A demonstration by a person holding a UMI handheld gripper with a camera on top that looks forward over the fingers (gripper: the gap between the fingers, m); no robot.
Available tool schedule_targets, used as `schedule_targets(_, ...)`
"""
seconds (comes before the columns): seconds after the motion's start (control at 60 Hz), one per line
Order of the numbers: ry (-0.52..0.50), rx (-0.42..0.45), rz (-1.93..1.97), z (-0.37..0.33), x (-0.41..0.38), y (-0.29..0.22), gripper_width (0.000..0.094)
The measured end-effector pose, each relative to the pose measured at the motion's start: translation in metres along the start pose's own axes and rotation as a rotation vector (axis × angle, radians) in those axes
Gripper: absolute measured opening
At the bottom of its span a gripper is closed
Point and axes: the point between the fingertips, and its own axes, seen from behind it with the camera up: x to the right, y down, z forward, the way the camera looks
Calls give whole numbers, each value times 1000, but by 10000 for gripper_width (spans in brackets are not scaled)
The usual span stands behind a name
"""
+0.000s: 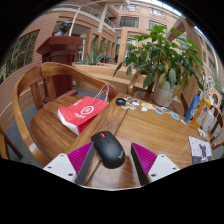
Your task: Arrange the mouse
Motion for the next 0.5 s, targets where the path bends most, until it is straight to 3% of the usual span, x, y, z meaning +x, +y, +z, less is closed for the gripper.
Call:
schedule_targets(0.133, -13, -3, 17, 19, 1, -10, 684)
schedule_targets(0.217, -52, -10, 61, 29, -6, -14, 529)
schedule_targets(0.5, -77, -5, 43, 36, -11, -20, 350)
